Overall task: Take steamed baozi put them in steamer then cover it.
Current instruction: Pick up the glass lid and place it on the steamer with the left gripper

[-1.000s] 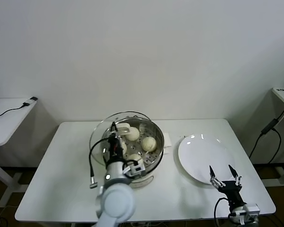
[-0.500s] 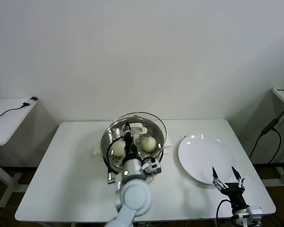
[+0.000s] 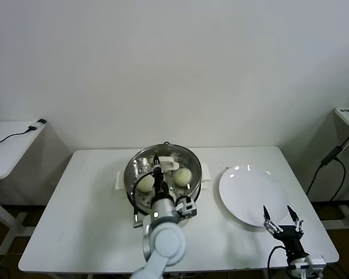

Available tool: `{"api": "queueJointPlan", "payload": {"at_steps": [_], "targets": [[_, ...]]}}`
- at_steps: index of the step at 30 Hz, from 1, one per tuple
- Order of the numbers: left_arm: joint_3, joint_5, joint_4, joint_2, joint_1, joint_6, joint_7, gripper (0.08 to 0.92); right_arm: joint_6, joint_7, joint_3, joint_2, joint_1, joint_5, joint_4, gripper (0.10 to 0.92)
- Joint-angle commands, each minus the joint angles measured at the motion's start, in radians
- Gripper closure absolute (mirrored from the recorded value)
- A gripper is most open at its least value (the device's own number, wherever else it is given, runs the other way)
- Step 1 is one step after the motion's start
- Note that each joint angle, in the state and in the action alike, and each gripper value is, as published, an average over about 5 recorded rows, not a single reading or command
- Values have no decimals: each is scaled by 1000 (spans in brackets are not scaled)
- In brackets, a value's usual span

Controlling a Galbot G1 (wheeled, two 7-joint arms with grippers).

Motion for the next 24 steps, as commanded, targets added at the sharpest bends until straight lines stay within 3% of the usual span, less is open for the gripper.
{"api": "queueJointPlan", "payload": {"at_steps": [1,13,24], "targets": [[-1,7,29,-5,1,5,-17,860,2,3,1,1,0,2,-2,203],[-4,2,68,8,-1,-10,-76,860,8,7,-2,13,6,-2,-9,203],[6,-2,54,14,15,-21,-78,860,7,6,-2,11,6,-2,-10,203]]}}
